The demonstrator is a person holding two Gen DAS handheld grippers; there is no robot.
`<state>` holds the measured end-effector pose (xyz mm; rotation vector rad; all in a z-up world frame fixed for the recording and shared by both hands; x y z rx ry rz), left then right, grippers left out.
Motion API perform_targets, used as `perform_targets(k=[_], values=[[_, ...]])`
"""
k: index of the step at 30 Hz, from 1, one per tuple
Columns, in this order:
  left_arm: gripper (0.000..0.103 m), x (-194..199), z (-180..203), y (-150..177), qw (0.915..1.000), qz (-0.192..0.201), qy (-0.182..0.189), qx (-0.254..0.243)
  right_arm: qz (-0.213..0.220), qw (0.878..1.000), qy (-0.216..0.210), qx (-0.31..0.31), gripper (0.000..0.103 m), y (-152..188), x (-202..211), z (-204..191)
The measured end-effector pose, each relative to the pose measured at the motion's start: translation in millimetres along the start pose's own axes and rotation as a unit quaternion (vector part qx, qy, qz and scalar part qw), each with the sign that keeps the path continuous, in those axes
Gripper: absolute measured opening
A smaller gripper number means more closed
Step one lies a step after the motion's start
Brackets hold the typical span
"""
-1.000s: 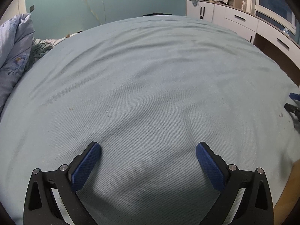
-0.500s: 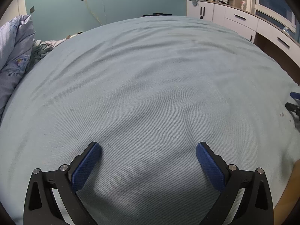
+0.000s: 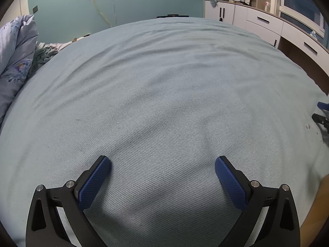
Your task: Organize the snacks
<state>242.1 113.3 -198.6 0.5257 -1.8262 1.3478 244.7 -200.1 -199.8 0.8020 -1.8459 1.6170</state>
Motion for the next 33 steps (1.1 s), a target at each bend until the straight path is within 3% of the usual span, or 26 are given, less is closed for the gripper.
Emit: perform_targets(k=[33], values=[[0.103, -0.2, 0.0, 0.3, 1.0, 0.0, 0.0, 0.0, -0.001, 1.0, -0.004, -0.004, 0.103, -0.3, -1.1, 0.2]])
Point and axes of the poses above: each gripper's, at about its wrist camera, not at the fingertips, and x roughly against the way its jaws point, z to its right, y to its underside, the point moved 6 cm from there along -x, roughly the way its jaws point, and after that the axes turned 7 degrees about -x, right-handed, at the moved point
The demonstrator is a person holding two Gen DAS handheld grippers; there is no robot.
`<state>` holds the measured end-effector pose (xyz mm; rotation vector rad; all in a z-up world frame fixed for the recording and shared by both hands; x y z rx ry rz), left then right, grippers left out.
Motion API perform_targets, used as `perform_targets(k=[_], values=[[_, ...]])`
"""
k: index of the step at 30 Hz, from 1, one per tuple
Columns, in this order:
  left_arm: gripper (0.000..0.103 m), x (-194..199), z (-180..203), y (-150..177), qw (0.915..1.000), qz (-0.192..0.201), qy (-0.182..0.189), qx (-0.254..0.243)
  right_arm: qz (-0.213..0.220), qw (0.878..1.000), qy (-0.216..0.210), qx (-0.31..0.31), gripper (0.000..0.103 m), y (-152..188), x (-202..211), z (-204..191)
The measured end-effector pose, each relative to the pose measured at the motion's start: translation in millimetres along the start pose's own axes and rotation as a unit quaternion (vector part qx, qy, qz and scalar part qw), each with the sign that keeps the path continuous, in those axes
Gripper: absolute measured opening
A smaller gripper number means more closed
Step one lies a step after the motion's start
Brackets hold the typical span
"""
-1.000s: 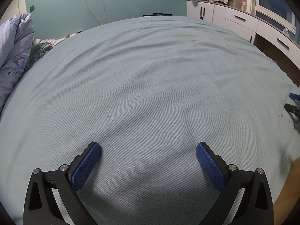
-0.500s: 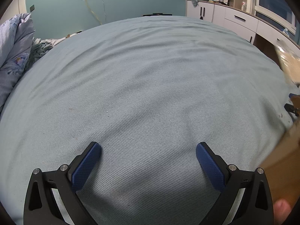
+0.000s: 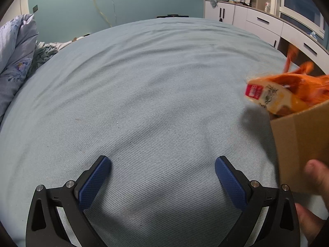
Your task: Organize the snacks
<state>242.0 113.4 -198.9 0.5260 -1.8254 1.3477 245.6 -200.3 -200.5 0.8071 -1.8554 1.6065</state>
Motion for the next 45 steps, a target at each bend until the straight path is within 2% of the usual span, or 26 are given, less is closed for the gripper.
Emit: perform_targets(k=[45], values=[[0.103, -1.7, 0.8, -2.0, 1.0, 0.0, 0.003, 0.003, 0.001, 1.0, 0.002, 0.003, 0.103, 2.3, 1.0, -0.6]])
Point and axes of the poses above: each gripper's, at about its wrist camera, not at the fingertips, and x roughly against the way its jaws point, z to its right, y to its underside, the point moved 6 cm from there along -x, roughly the way its jaws point, and after that the axes turned 7 degrees about -x, right-handed, at the moved point
